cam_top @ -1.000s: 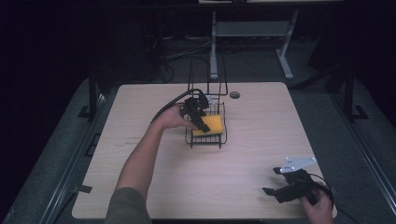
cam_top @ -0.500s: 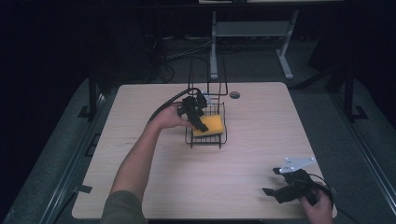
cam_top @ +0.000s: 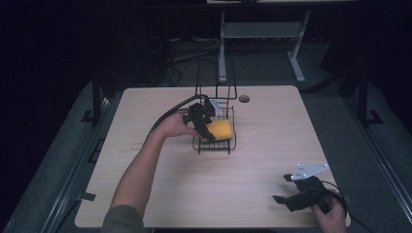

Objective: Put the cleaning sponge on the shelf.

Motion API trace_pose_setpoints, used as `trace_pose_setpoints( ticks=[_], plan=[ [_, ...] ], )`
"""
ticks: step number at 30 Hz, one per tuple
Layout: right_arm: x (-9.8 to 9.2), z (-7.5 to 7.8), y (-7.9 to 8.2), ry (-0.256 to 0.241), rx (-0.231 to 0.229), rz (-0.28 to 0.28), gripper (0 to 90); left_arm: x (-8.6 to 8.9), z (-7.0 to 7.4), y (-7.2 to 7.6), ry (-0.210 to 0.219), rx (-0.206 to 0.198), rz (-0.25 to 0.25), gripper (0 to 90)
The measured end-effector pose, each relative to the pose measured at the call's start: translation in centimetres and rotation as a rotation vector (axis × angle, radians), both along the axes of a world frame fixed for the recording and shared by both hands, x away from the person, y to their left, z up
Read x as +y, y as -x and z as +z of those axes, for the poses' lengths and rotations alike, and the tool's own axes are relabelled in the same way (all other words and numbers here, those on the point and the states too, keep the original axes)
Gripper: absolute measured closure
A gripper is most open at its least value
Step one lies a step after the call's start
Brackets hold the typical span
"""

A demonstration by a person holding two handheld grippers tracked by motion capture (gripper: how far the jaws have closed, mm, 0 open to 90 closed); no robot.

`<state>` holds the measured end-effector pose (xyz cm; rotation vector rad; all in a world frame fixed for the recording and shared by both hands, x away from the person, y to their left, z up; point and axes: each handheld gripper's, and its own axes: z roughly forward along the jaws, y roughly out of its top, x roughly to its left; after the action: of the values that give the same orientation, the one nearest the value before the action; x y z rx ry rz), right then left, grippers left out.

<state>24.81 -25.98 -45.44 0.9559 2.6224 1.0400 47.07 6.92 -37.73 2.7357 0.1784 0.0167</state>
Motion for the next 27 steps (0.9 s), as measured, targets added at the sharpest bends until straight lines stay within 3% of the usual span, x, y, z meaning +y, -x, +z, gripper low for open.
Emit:
trace_pose_setpoints(
  ticks=[2, 10, 18, 21, 27],
  plan=[
    [0.0, 0.0, 0.0, 0.000, 0.000, 0.000, 13.7, 0.2, -0.1, 0.3, 0.023, -0.004, 0.002, 19.8],
    [0.2, 0.0, 0.0, -0.001, 0.006, 0.001, 13.7, 0.0, 0.0, 1.6, -0.004, -0.015, -0.017, 19.1],
    [0.2, 0.1, 0.1, 0.001, -0.002, 0.002, 13.7, -0.1, 0.2, 2.8, 0.030, -0.030, -0.034, 19.4],
    [0.2, 0.1, 0.1, 0.001, -0.003, 0.003, 13.7, 0.1, -0.3, 3.5, 0.019, -0.042, -0.032, 19.2],
    [0.3, 0.0, 0.0, 0.007, -0.002, 0.007, 13.7, 1.0, -0.6, 4.6, 0.041, -0.027, -0.028, 19.5]
  ],
)
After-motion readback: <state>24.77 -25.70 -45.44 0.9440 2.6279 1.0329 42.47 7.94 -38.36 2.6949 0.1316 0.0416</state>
